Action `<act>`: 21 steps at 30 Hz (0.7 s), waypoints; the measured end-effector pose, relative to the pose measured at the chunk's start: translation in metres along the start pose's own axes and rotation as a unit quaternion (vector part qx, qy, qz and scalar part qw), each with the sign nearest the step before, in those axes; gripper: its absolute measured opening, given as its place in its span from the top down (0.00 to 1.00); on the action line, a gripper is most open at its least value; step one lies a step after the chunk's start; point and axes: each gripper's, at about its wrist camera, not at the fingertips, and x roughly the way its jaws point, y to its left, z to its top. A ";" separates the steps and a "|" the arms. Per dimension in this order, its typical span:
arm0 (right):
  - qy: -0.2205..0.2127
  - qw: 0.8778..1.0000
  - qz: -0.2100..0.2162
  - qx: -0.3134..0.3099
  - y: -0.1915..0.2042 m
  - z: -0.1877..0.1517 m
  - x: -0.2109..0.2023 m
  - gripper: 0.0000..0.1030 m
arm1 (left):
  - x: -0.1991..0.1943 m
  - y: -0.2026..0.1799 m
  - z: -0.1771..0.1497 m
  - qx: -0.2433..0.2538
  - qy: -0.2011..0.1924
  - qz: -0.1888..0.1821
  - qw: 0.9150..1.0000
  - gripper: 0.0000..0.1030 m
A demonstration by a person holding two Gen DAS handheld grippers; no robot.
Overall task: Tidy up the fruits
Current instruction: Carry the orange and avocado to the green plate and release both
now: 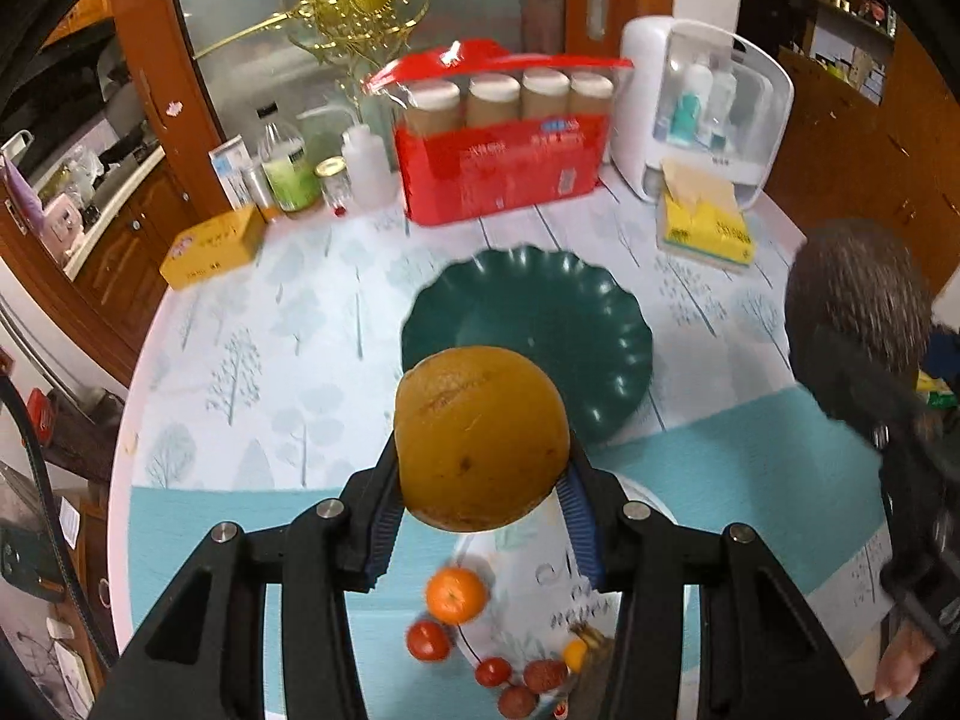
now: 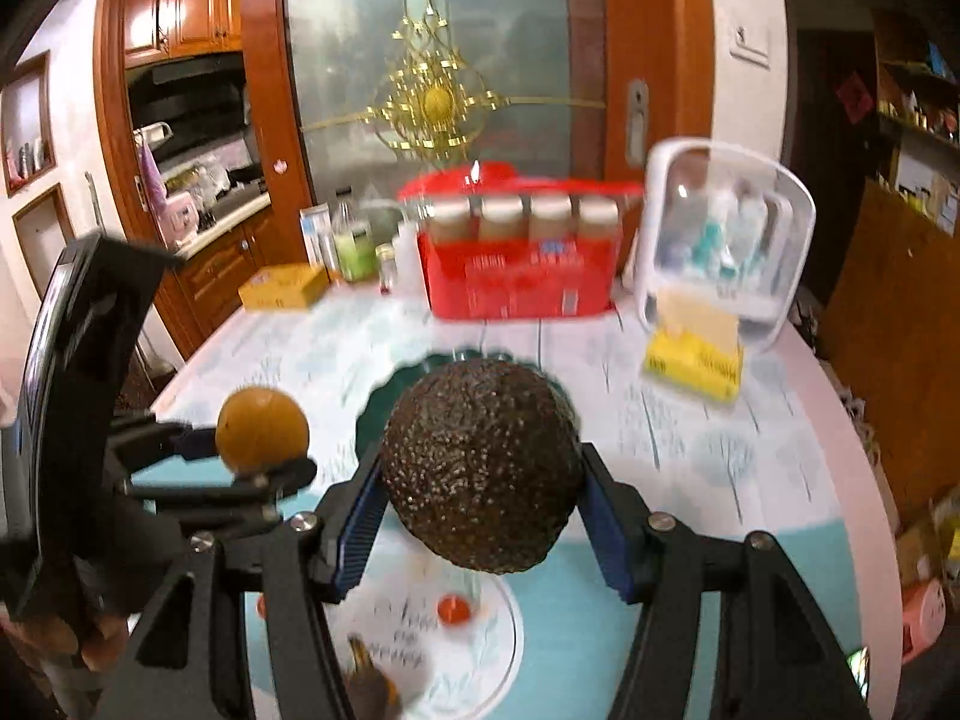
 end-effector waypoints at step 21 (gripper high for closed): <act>0.184 0.979 0.024 0.083 -0.030 0.007 0.229 0.41 | 0.199 0.027 0.037 -0.047 0.103 -0.047 0.993 0.55</act>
